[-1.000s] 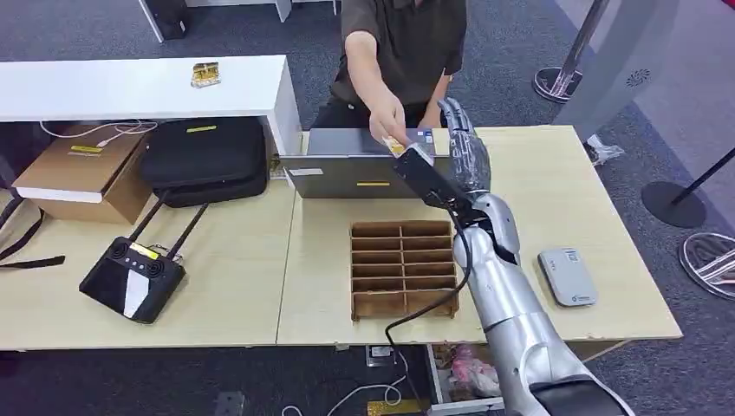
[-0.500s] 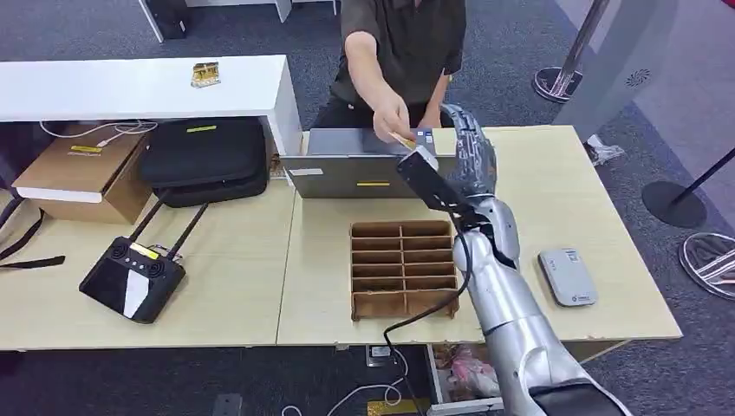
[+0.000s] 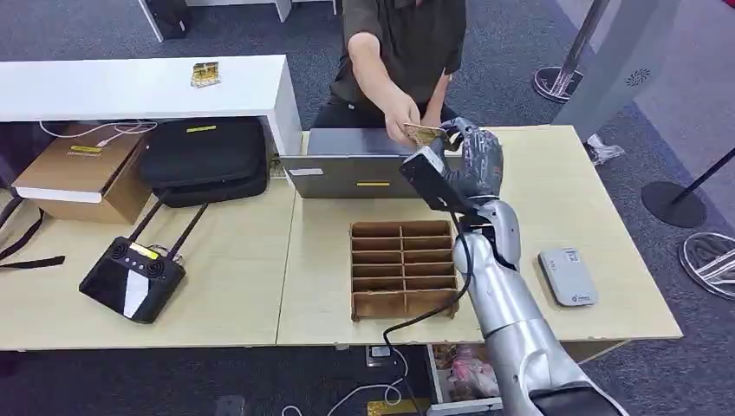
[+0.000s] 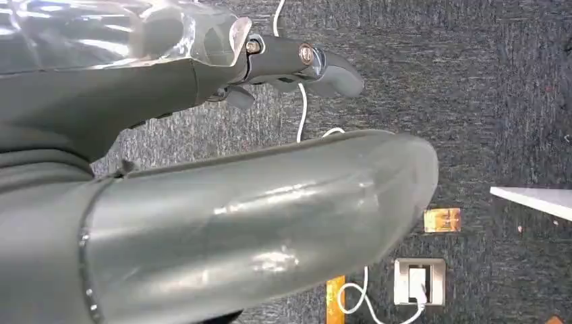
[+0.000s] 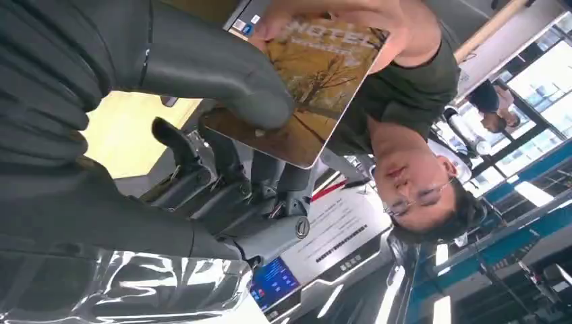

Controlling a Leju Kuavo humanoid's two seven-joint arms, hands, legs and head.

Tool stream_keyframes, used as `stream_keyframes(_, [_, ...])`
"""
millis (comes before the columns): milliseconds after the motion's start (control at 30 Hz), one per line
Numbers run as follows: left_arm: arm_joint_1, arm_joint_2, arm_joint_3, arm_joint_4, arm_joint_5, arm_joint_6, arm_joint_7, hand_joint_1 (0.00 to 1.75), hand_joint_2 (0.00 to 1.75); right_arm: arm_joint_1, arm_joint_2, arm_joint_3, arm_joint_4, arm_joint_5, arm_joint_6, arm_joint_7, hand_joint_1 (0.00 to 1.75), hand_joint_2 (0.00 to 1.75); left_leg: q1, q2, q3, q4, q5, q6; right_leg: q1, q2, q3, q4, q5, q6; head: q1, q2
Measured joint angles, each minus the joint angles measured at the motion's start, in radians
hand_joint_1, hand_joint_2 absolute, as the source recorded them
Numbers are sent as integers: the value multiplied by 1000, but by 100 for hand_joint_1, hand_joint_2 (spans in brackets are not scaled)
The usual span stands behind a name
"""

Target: Pass the card to the sensor for recognition and then transmit it.

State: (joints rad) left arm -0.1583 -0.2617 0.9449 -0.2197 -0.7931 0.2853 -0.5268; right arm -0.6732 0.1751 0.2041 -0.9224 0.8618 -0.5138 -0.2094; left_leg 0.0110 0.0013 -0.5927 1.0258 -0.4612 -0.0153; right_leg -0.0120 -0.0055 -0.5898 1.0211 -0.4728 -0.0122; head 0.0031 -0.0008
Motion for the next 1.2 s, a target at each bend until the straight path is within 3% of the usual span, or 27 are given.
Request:
stream_keyframes(367, [0, 0, -6, 0, 0, -1, 0, 0, 0, 21, 0, 0, -29, -25, 12, 13, 175, 175, 0, 0, 0, 0, 0, 0, 0, 0, 0, 0, 0, 0, 0, 0])
stream_keyframes(600, [2, 1, -7, 0, 8, -1, 2, 0, 0, 37, -9, -59, -84, -391, 303, 5, 175, 175, 0, 0, 0, 0, 0, 0, 0, 0, -1, 0, 0, 0, 0, 0])
stream_keyframes(767, [9, 3, -7, 0, 30, 3, 0, 0, 0, 39, -66, -119, -110, -652, 517, 30, 175, 175, 0, 0, 0, 0, 0, 0, 0, 0, -1, -1, 0, 0, 0, 0])
stream_keyframes(1033, [30, 11, -5, 0, 61, 22, -9, 0, 0, 51, -221, -181, -165, -696, 513, 21, 175, 175, -1, -1, -1, 1, 0, 0, 0, -1, -1, -1, 0, 0, 0, 0])
stream_keyframes(1200, [34, 12, 2, 0, 85, 29, -24, 0, 0, 65, -315, -193, -185, -629, 475, 46, 175, 175, 0, -1, -1, 1, 0, 1, 0, -1, -1, -1, 0, 0, 0, 0])
